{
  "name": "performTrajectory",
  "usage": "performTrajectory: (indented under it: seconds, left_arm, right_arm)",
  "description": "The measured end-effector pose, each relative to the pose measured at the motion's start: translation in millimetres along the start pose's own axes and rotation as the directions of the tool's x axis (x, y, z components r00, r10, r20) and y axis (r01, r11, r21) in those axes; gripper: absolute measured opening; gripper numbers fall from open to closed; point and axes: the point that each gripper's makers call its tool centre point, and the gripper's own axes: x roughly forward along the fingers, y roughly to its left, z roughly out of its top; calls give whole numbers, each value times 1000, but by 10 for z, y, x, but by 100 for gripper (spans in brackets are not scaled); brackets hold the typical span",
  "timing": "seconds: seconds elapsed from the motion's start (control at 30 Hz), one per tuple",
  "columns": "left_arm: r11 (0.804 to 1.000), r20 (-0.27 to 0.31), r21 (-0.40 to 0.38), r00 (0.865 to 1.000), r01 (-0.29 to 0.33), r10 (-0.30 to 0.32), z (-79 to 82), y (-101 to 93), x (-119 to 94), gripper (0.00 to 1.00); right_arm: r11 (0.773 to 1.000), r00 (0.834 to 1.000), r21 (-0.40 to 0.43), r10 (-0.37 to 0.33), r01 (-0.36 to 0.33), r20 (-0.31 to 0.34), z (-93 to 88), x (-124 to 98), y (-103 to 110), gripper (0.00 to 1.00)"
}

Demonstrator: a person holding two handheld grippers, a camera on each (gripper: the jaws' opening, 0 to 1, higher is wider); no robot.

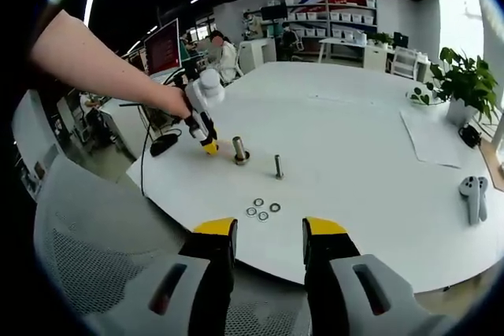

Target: Place the washer onto the threaded stud by aligning its center hole with the stud, sliding it down to the base, and recovering from edge contact or off-axis alignment until the washer reaches the visible bottom stop.

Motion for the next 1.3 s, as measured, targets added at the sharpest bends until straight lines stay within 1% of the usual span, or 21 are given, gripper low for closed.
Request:
performTrajectory:
  seconds: [0.03,0.1,0.13,0.17,0.27,0.4,0.47,0.5,0.53,0.57,0.6,0.73,0.8,0.9,1.0,1.03,1.07,1.17,1.23,1.27,1.3]
  left_arm:
    - [1000,-5,1,1000,6,-6,-32,-32,17,36]
    - [1000,-27,15,1000,7,-7,-110,-20,66,36]
    - [1000,2,-1,1000,20,-20,-83,-53,38,34]
    - [1000,-3,-19,1000,18,-18,-99,-59,37,34]
    - [999,13,-41,999,31,-30,-109,-35,28,33]
    - [999,17,-43,999,29,-28,-108,-82,0,33]
    - [999,31,-45,999,29,-28,-117,-80,1,33]
    - [999,40,-36,999,28,-26,-116,-86,6,31]
    - [999,58,1,998,33,-32,-97,-110,8,29]
    - [999,64,8,997,32,-32,-88,-115,6,27]
    - [999,57,-4,998,32,-32,-98,-132,3,25]
    - [1000,65,3,998,24,-24,-95,-191,-9,21]
    - [999,69,-27,997,27,-25,-103,-197,-7,21]
    - [999,75,-20,997,28,-26,-122,-231,-13,21]
    - [999,80,3,996,47,-47,-112,-293,-4,21]
    - [995,66,88,996,55,-60,-139,-373,-4,24]
    - [991,56,120,996,55,-62,-151,-465,-10,26]
    - [990,49,128,996,61,-68,-157,-550,-6,35]
    - [989,42,135,997,59,-65,-177,-604,-15,36]
    - [989,41,135,997,61,-67,-172,-540,-9,35]
    - [989,42,134,997,61,-68,-172,-526,-8,35]
  right_arm:
    - [1000,1000,0,-1,1,0,-1,0,-1,36]
    - [1000,1000,0,-2,2,-1,-3,-2,-2,35]
    - [1000,1000,-1,-2,2,-2,-4,-3,-3,35]
    - [1000,1000,-1,-2,2,-2,-4,-1,-2,35]
    - [1000,1000,-1,-3,3,-2,-5,0,-4,35]
    - [1000,1000,-1,-5,5,-2,-5,2,-8,35]
    - [1000,1000,-1,-7,7,-3,-7,-1,-12,35]
    - [1000,1000,-2,-7,7,-4,-9,-1,-12,35]
    - [1000,1000,-2,-7,7,-5,-9,0,-12,35]
    - [1000,1000,-3,-6,6,-6,-11,0,-11,35]
    - [1000,1000,-4,-5,5,-7,-12,1,-10,35]
    - [1000,1000,-6,-5,5,-10,-19,-3,-11,35]
    - [1000,1000,-6,-5,5,-10,-18,-2,-13,35]
    - [1000,1000,-8,-4,4,-12,-23,-3,-10,35]
    - [1000,1000,-10,-4,4,-12,-21,-3,-8,35]
    - [1000,1000,-9,-4,4,-11,-18,-2,-9,35]
    - [1000,1000,-9,-3,3,-11,-18,-1,-8,35]
    - [1000,1000,-13,-3,3,-13,-23,-2,-6,35]
    - [1000,1000,-23,-4,3,-16,-28,0,-4,34]
    - [1000,1000,-22,-2,2,-14,-24,1,-2,34]
    - [1000,1000,-17,-1,1,-8,-13,-3,0,34]
